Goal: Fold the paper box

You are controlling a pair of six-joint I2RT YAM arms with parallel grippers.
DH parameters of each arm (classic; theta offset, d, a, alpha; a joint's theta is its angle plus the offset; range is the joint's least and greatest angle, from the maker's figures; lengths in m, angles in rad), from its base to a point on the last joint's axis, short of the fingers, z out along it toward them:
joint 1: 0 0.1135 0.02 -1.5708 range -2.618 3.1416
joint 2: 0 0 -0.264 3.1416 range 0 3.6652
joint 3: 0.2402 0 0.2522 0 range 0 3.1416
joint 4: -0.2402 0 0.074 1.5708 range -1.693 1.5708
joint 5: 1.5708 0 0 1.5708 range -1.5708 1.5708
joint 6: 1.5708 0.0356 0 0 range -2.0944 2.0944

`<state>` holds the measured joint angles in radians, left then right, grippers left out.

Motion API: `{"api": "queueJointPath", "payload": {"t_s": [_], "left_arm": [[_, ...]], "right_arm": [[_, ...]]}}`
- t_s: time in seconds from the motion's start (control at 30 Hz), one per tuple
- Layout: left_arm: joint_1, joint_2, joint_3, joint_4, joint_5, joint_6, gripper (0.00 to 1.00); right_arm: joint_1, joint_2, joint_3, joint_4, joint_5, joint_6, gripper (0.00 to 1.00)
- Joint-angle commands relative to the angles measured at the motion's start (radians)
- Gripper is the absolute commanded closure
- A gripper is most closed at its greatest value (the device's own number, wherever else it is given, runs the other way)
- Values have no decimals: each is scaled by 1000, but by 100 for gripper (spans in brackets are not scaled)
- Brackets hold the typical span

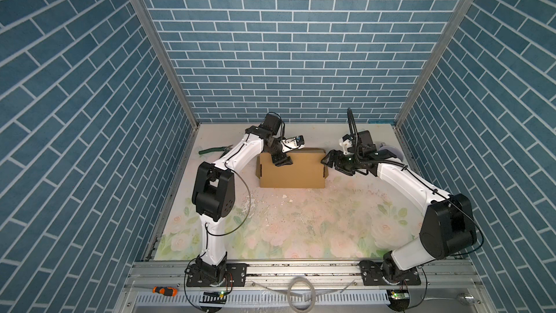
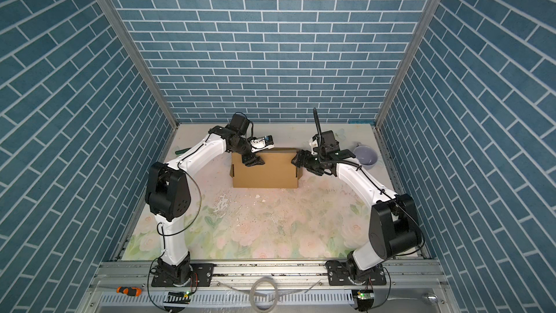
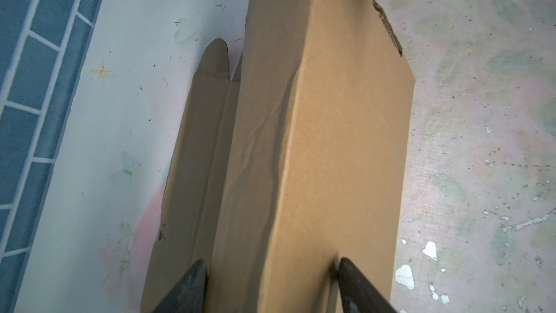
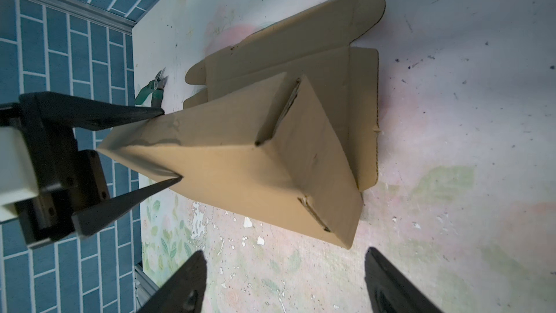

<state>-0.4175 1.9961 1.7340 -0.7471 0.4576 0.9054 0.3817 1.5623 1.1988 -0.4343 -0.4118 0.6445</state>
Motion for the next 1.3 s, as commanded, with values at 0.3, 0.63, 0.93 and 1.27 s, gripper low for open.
{"api": "queueJointPath", "payload": {"t_s": [0.3, 0.63, 0.93, 1.27], "left_arm": [[-21, -205, -243, 104, -18, -106, 26], [-212, -463, -609, 460, -394, -148, 24], [-571, -692, -908, 548, -783, -311, 0], [-736, -914, -934, 402, -763, -606, 0]], "right_arm": [[-86, 235, 296, 66, -144, 155, 15], [-20, 272, 305, 33, -383, 118, 19], [81, -2, -38, -60, -202, -18, 21], [222, -172, -365, 122, 152, -50, 24]]}}
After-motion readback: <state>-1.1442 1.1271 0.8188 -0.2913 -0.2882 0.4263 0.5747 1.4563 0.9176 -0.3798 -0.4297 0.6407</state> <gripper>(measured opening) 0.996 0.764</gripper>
